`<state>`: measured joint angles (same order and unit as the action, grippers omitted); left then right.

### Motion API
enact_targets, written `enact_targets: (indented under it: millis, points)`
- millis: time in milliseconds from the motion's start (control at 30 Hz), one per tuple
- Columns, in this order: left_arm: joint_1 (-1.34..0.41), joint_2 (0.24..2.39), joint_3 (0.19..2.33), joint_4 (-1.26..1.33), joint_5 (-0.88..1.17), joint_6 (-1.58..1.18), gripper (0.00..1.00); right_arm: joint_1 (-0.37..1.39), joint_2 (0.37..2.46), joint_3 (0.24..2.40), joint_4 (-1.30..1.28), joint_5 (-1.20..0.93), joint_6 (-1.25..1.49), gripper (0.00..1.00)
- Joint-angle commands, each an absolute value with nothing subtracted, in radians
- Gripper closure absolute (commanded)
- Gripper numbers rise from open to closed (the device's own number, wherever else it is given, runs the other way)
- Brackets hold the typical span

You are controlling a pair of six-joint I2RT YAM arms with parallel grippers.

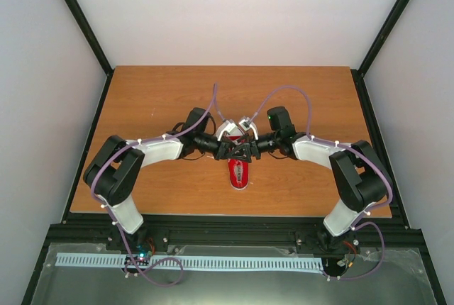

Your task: Tie the shoes

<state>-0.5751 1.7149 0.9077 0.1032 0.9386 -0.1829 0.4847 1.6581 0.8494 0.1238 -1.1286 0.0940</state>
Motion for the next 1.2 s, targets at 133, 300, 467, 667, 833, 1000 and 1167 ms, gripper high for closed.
enact_targets:
  millis: [133, 300, 467, 667, 833, 1000, 1167]
  points:
    - [-0.568, 1.676, 0.940, 0.118, 0.986, -0.185, 0.99, 0.491, 1.663, 0.870, 0.124, -1.133, 0.079, 0.23]
    - [-0.561, 1.664, 0.939, 0.129, 0.955, -0.212, 0.99, 0.491, 1.670, 0.847, 0.130, -1.118, 0.076, 0.23]
    - [-0.552, 1.662, 0.943, 0.138, 0.965, -0.240, 0.99, 0.491, 1.677, 0.828, 0.154, -1.116, 0.084, 0.23]
    - [-0.550, 1.671, 0.951, 0.133, 1.000, -0.248, 0.99, 0.491, 1.691, 0.824, 0.175, -1.111, 0.093, 0.25]
    - [-0.548, 1.681, 0.958, 0.118, 0.976, -0.253, 0.99, 0.491, 1.701, 0.826, 0.184, -1.102, 0.098, 0.33]
    - [-0.546, 1.680, 0.962, 0.129, 0.958, -0.273, 0.99, 0.490, 1.705, 0.815, 0.186, -1.074, 0.099, 0.41]
    - [-0.542, 1.680, 0.962, 0.134, 0.952, -0.280, 0.99, 0.491, 1.712, 0.799, 0.200, -1.051, 0.105, 0.48]
